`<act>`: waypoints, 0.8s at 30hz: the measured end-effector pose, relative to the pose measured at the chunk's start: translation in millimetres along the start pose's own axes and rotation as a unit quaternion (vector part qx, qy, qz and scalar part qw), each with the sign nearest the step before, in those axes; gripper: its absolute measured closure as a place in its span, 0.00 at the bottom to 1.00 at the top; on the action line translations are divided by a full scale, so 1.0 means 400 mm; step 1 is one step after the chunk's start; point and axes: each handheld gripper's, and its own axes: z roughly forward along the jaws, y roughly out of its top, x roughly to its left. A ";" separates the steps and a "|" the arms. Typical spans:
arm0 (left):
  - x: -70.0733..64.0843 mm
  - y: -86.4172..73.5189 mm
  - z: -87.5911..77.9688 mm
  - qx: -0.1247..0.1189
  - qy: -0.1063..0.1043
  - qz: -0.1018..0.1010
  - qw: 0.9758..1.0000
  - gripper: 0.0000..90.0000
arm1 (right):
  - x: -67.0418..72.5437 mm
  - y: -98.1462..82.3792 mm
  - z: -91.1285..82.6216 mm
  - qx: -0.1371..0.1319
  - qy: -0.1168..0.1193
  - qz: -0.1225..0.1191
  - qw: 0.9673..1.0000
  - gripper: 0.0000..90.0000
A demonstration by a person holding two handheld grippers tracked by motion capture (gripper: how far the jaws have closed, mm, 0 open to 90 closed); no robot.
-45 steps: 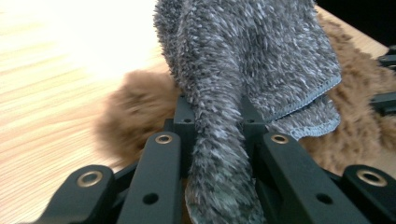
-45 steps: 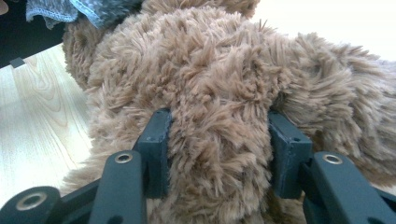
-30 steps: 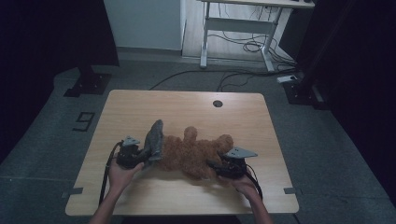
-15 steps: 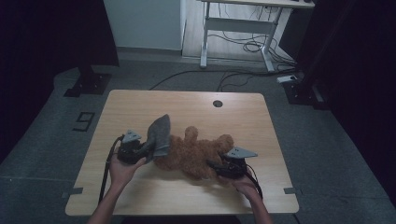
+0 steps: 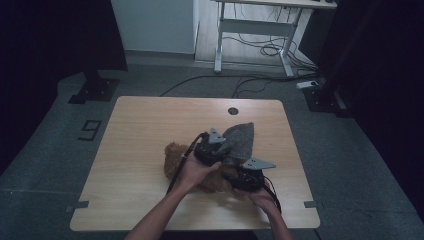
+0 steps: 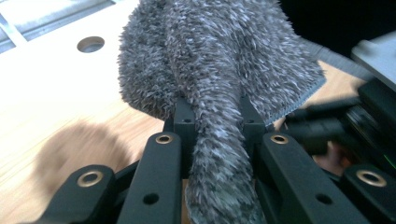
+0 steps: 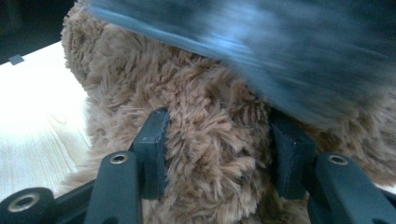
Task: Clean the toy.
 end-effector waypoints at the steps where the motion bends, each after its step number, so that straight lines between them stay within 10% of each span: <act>1: -0.002 0.007 0.023 0.012 0.002 0.000 1.000 0.84 | 0.000 0.000 0.000 0.000 0.000 -0.001 1.000 0.52; 5: 0.009 -0.004 0.094 0.056 0.013 -0.007 0.998 0.84 | 0.002 0.000 0.000 0.000 -0.002 -0.002 1.000 0.52; 9: 0.040 -0.035 0.087 0.043 0.017 -0.027 0.999 0.84 | -0.001 -0.002 0.000 0.001 -0.003 0.000 1.000 0.52; 16: 0.081 -0.082 -0.031 0.025 0.071 -0.009 0.997 0.84 | 0.000 -0.001 -0.001 0.006 -0.003 0.002 1.000 0.51; 24: 0.155 -0.178 -0.193 -0.021 0.083 -0.041 0.995 0.85 | -0.005 -0.002 0.002 0.004 -0.001 0.018 1.000 0.50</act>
